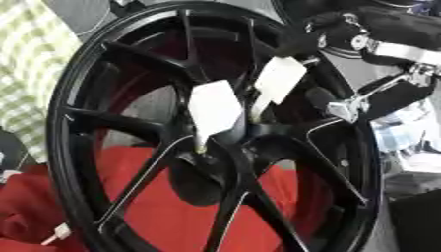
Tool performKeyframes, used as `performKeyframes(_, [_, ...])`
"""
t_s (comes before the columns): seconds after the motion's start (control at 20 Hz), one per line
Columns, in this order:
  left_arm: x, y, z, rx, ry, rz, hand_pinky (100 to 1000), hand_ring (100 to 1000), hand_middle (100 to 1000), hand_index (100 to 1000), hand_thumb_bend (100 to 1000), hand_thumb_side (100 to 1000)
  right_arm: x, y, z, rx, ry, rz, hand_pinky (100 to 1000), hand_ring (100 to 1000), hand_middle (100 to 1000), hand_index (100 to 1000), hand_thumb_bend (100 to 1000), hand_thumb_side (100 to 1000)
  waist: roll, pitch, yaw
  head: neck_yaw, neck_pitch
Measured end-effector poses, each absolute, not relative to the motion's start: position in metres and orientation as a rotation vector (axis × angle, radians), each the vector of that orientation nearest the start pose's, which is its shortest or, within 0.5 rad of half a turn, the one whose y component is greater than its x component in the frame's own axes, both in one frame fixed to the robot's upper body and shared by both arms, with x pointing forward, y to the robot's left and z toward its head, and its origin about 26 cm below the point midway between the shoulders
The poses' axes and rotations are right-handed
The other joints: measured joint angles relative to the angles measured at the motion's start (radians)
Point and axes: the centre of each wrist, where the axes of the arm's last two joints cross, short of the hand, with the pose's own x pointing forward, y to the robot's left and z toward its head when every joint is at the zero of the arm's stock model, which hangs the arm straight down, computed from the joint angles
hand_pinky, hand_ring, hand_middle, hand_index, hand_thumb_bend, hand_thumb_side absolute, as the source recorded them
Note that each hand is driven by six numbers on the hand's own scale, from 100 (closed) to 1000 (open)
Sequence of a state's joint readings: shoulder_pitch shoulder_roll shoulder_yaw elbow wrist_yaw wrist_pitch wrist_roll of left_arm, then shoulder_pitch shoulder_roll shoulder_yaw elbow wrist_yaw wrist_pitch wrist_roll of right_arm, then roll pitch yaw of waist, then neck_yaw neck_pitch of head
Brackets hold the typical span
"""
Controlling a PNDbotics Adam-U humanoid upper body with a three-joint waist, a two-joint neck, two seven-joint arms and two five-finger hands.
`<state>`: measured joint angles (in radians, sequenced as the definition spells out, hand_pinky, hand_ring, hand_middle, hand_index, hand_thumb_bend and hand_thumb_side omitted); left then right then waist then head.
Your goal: Pull the pin out of the wheel hub.
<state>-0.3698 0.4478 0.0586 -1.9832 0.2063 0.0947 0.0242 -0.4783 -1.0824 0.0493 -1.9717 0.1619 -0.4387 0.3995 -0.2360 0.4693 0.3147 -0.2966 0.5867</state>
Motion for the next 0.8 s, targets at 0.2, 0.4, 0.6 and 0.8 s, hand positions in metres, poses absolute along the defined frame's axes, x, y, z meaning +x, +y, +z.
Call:
performKeyframes(0.2, [0.3049,0.2854,0.2351,0.101,-2.239,-0.31,520,661,602,762,100,774,0.2882,-0.3224,0.3337,0.83,2.411,-2.203,918,897,811,912,100,240,0.0,0.006,0.003,-0.007,-0.004])
performKeyframes(0.4, [0.305,0.2849,0.2346,0.099,-2.235,-0.308,519,661,602,762,100,780,0.2884,-0.3207,0.3359,0.82,2.421,-2.181,918,895,810,910,100,233,0.0,0.006,0.007,-0.017,-0.017])
performKeyframes(0.6, [0.305,0.2844,0.2339,0.1,-2.23,-0.302,519,661,602,762,100,781,0.2884,-0.3202,0.337,0.797,2.439,-2.169,920,896,812,911,100,231,0.0,0.006,0.006,-0.023,-0.018])
performKeyframes(0.8, [0.305,0.2844,0.2338,0.101,-2.227,-0.3,519,661,600,762,100,783,0.2886,-0.319,0.3369,0.779,2.431,-2.188,919,896,817,912,100,243,0.0,0.007,0.001,-0.027,-0.018])
